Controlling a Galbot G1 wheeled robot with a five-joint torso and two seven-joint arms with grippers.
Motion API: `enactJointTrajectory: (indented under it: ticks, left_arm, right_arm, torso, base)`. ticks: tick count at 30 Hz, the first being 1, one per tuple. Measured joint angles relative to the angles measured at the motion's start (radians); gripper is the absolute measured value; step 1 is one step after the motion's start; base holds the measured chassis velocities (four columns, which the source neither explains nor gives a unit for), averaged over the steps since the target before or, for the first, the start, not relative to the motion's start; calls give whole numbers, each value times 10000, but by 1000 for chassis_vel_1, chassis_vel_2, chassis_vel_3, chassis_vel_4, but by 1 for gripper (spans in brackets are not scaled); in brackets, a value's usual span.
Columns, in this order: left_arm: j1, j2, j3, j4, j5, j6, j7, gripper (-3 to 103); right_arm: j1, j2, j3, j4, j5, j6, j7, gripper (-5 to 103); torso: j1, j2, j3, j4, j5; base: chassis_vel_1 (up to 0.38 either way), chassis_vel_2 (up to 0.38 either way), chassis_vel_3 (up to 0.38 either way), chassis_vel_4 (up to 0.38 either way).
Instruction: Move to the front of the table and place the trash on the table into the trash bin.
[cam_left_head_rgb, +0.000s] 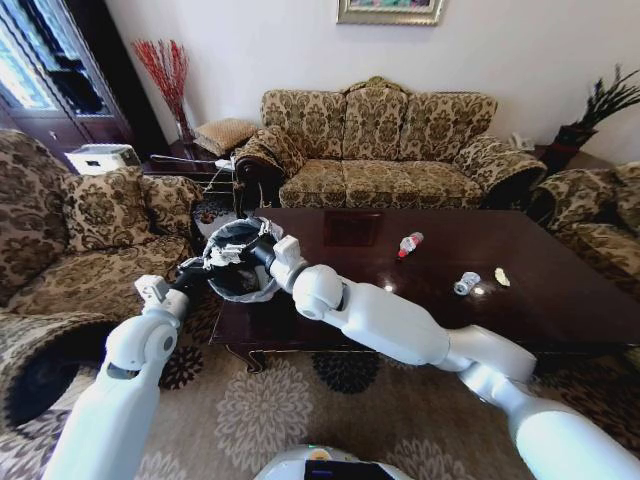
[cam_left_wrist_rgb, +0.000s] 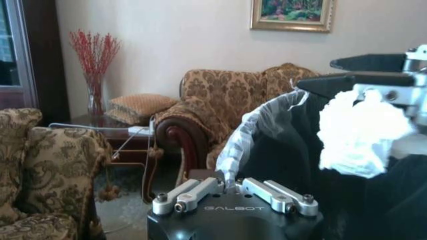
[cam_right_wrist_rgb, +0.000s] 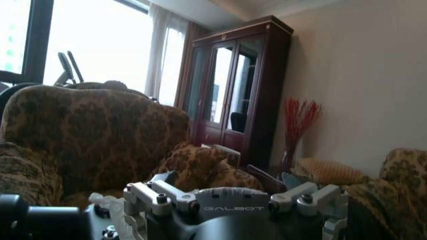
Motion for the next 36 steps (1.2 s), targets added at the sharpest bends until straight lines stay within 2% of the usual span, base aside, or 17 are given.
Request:
enactJointTrajectory:
  ticks: [3,5,7,9,10,13,16,24,36]
  left_arm:
    - [34,-10,14,-44,17,29,2,0]
    - [47,-19,19,-59,21,34,2,0]
    - [81,-37,35,-88,42,44,2,0]
    - [108,-48,41,-119,82,48,3,0]
    - [108,-48,41,-119,82,48,3,0]
    - [191,-33,41,-185,120,51,10,0]
    - [238,-11,26,-234,124,53,13,0]
    - [371,24,-93,-334,124,53,24,0]
    - [314,-7,-87,-337,119,46,36,0]
  right_arm:
    - [208,-253,2,-337,-1410,48,-826,100]
    - [248,-328,3,-379,-1760,50,-1070,100]
    - [359,-544,11,-457,-2821,56,-1864,100]
    - [446,-675,2,-535,-3583,157,-2339,100]
    - [446,-675,2,-535,-3583,157,-2339,100]
    - [555,-779,11,-759,-4969,422,-2908,100]
    - [588,-796,44,-886,-5461,589,-3095,100]
    - [708,-1147,-46,-745,-5558,563,-3125,100]
    - [628,-2190,62,-66,-5444,710,-3196,100]
  torso:
    - [0,0,0,-1,1]
    - [0,0,0,-1,1]
    - [0,0,0,-2,1]
    - [0,0,0,-2,1]
    - [0,0,0,-2,1]
    - [0,0,0,-1,1]
    - [0,0,0,-1,1]
    - [0,0,0,0,0]
    - [0,0,0,-1,1]
  base:
    - [0,0,0,0]
    - [0,0,0,0]
    - [0,0,0,0]
    - [0,0,0,0]
    - [0,0,0,0]
    - [0,0,0,0]
    - [0,0,0,0]
    - [0,0,0,0]
    - [0,0,0,0]
